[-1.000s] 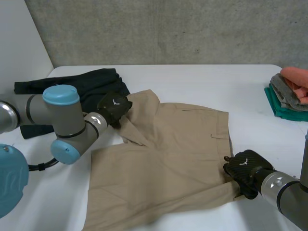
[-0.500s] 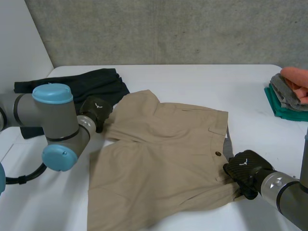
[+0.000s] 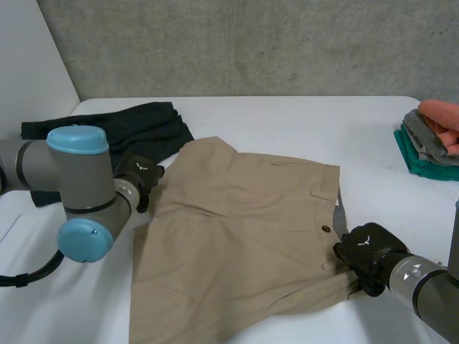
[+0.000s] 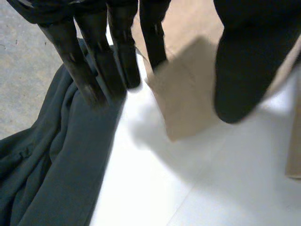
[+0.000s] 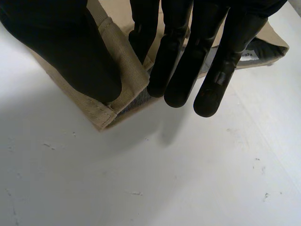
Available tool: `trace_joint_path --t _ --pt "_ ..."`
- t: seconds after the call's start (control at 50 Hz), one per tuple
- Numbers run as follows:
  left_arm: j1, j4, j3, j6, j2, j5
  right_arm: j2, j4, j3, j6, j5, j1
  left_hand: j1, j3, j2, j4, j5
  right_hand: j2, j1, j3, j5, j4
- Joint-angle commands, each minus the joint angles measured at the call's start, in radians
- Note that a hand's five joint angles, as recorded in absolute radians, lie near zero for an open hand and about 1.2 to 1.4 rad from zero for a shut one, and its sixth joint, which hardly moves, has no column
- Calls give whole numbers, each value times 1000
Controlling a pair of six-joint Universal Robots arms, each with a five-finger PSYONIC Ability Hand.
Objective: Fold the laundry.
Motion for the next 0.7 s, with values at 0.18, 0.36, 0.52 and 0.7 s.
trace_joint_path --t 0.18,0.36,0.52,0.7 --pt "-54 -93 -295 -285 445 -4 -4 -11 -95 215 -4 10 -295 -404 -387 -403 -370 219 399 212 219 205" --pt "-166 -235 -592 -409 658 48 4 -44 -145 312 -1 4 -289 -399 -381 -397 -364 219 399 212 219 205" --pt "-194 -279 -708 -527 692 57 28 -70 -146 303 0 2 -263 -372 -355 -371 -338 219 399 212 219 205" --pt "-211 -193 -693 -532 590 37 33 -81 -144 300 0 4 420 311 328 312 345 219 399 212 219 205"
